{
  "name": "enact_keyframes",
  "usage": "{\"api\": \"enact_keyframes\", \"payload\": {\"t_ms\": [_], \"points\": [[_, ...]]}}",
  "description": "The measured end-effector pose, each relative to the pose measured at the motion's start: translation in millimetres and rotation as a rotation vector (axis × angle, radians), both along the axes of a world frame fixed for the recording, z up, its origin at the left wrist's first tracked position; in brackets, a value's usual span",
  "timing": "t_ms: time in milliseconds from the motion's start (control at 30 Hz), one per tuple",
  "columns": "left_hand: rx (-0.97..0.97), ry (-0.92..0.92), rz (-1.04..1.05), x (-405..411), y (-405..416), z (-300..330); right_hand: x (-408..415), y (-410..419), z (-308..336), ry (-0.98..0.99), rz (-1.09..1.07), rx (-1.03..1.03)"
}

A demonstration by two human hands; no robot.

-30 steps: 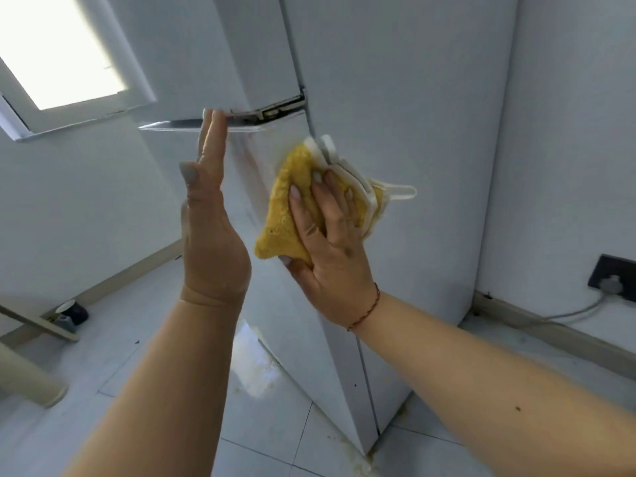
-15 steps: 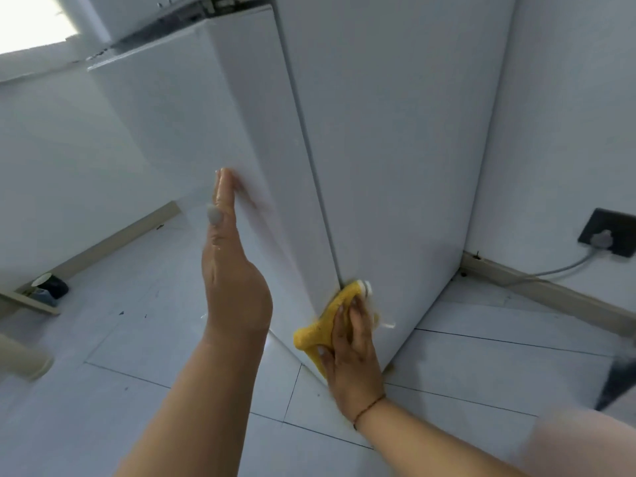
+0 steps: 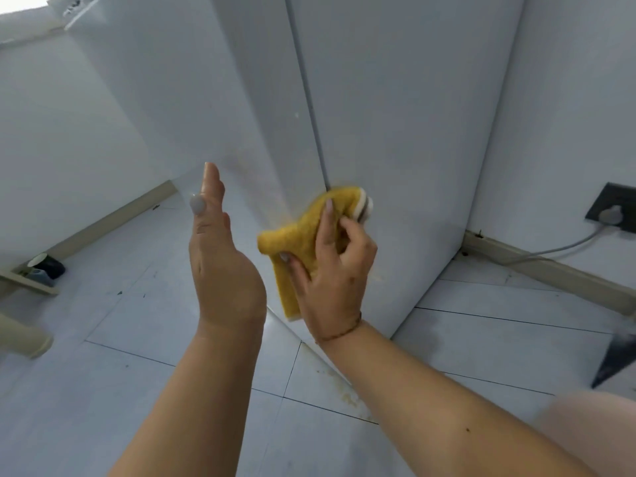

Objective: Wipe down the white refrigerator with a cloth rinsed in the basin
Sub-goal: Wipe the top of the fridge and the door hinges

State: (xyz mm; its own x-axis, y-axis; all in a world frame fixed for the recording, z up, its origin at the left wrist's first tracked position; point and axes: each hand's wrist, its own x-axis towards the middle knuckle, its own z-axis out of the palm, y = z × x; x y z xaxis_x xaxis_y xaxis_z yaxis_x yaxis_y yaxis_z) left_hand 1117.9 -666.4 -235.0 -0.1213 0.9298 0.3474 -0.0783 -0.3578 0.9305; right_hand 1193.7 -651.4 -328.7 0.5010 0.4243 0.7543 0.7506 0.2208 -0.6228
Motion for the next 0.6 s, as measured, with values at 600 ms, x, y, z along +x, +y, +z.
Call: {"api": "enact_keyframes", "payload": {"t_ms": [600], "points": [[-0.591, 0.074, -0.032, 13.3, -21.3, -58.4, 3.3, -33.9, -170.6, 0.02, 0.146, -0.386]]}}
